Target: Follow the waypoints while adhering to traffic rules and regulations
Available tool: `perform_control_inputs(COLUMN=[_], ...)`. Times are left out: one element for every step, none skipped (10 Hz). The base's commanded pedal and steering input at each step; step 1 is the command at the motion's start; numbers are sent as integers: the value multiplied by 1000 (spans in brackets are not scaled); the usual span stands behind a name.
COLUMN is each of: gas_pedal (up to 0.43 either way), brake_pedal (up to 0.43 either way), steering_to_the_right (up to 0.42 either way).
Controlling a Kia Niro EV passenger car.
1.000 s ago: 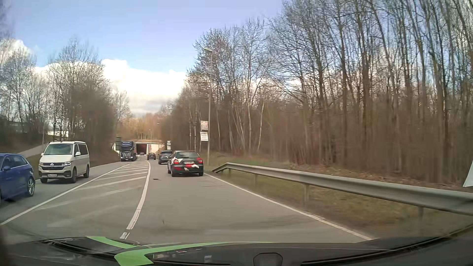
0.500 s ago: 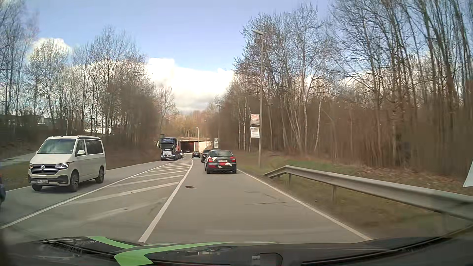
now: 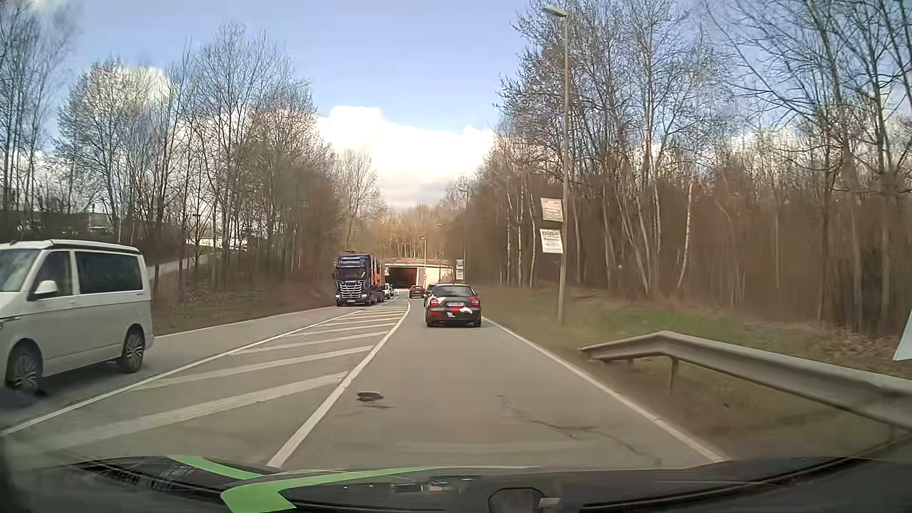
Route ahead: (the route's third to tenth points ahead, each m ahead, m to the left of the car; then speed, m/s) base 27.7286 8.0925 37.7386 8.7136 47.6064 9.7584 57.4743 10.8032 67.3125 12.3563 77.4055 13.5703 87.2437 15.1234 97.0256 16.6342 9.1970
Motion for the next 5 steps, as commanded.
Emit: perform_control_inputs(gas_pedal=[209, 197, 197, 197, 197], brake_pedal=[0, 0, 0, 0, 0], steering_to_the_right=[-47, -41, -34, -28, -21])
